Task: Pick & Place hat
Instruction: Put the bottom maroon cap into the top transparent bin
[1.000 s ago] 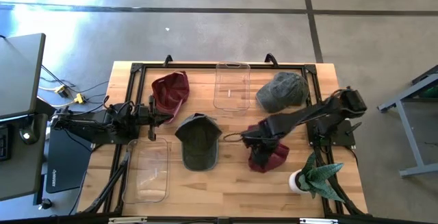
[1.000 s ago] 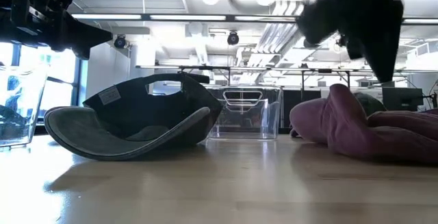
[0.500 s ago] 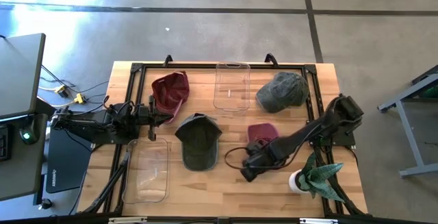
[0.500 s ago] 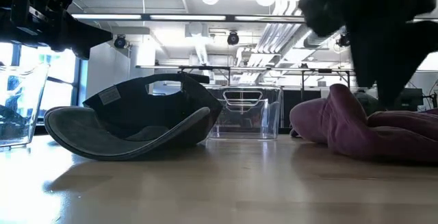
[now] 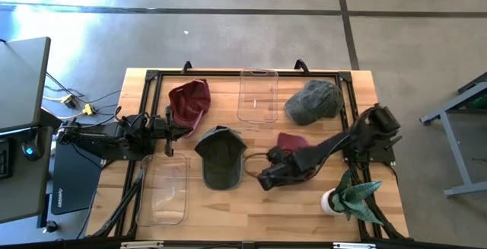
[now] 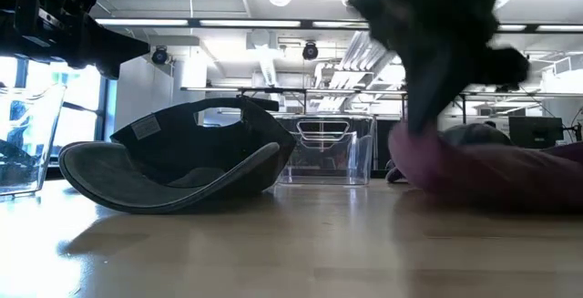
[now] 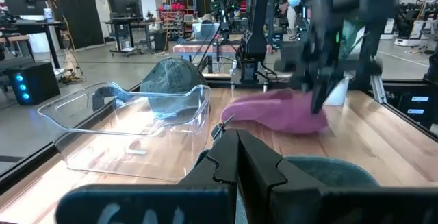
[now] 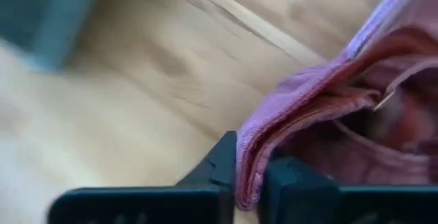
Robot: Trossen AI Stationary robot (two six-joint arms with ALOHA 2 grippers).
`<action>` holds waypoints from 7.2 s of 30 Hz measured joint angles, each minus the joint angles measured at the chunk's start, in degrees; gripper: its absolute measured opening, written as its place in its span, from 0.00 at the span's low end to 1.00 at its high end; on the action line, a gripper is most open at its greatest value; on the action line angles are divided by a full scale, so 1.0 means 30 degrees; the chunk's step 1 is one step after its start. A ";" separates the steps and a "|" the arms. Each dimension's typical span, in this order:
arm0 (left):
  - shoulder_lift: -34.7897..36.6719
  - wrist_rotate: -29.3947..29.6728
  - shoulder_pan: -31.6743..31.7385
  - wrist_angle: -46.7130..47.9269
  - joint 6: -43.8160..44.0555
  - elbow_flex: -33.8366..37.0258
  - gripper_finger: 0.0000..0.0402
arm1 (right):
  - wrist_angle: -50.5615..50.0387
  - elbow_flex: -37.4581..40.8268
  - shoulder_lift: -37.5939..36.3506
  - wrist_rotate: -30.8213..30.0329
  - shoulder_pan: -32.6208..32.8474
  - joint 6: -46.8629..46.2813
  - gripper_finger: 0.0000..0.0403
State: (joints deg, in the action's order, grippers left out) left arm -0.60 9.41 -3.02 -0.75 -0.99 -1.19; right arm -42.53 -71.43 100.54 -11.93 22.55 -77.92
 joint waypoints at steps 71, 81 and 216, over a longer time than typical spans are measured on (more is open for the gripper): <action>-0.0170 0.1576 0.0004 0.0460 1.2021 -0.0459 0.00 | -0.6272 0.2804 -0.6936 -0.0114 -0.1807 -0.1176 0.04; -0.7804 0.0115 -0.0004 0.2342 1.0806 -0.6201 0.00 | -0.1855 0.5517 -0.6887 0.1962 -0.2172 0.0100 0.03; -3.7492 -0.2982 -0.3010 1.7962 0.5990 -3.3368 0.00 | 1.4654 1.0711 -0.4775 0.3279 0.1086 1.8406 0.08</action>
State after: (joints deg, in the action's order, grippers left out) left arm -113.08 0.46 -12.04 53.13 16.98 -101.30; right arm 1.43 -39.30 86.21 -2.10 25.81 -22.70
